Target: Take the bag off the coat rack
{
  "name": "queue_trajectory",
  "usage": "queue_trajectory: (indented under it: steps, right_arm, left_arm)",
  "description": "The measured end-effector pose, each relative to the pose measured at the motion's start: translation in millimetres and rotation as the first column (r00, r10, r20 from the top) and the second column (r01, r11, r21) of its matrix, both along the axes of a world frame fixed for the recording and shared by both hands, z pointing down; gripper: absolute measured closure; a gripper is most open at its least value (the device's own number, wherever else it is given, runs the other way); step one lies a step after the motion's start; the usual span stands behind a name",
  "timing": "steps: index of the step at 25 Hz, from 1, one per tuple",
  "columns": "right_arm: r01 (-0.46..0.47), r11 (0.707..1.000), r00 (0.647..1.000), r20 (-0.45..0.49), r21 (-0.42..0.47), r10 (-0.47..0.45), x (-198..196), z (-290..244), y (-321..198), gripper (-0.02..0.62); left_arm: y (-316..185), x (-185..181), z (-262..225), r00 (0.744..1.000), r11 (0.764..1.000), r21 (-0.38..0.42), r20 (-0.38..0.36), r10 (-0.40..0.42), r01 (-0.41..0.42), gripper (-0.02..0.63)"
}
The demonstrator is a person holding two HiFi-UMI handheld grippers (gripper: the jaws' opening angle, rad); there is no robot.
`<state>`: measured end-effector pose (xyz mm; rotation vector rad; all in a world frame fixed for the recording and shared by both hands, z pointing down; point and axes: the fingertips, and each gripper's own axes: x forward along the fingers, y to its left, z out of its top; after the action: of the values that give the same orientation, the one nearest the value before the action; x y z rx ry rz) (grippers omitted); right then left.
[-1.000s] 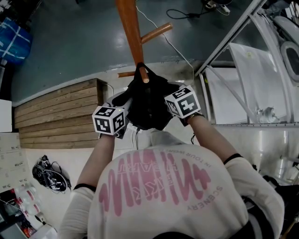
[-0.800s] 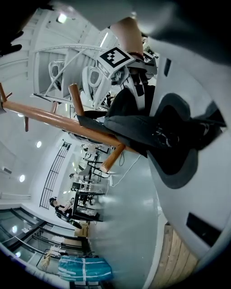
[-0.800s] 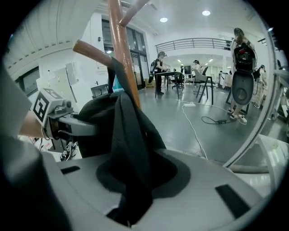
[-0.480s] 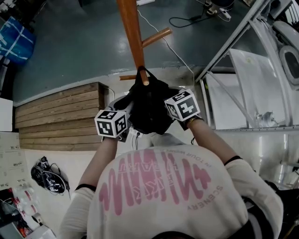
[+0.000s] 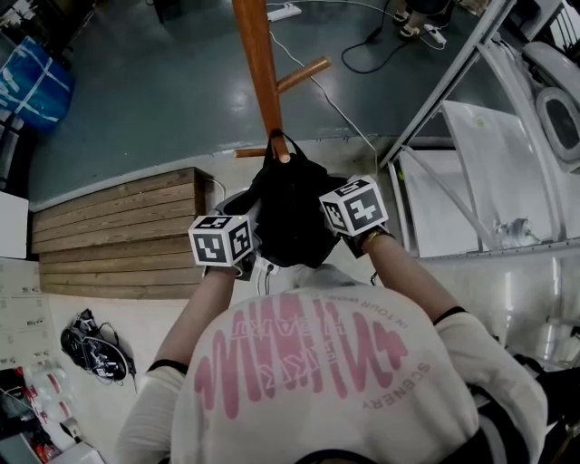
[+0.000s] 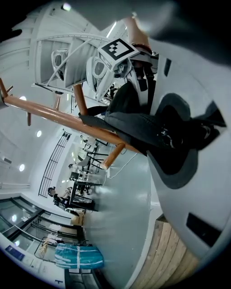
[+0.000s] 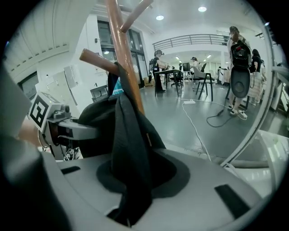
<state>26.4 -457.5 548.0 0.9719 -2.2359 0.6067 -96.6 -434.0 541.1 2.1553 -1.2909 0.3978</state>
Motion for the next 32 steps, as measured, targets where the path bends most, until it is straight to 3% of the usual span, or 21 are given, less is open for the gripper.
queue_trajectory:
  steps: [14, 32]
  right_arm:
    - [-0.028, 0.999, 0.999, 0.017, 0.033, 0.027, -3, -21, 21, 0.509]
    - [-0.109, 0.99, 0.994, 0.033, 0.087, 0.107, -2, -62, 69, 0.509]
  left_arm:
    - [21, -2, -24, 1.0, 0.999, 0.038, 0.025, 0.01, -0.011, 0.508]
    - [61, -2, -66, 0.999, 0.993, 0.11, -0.013, 0.038, -0.036, 0.508]
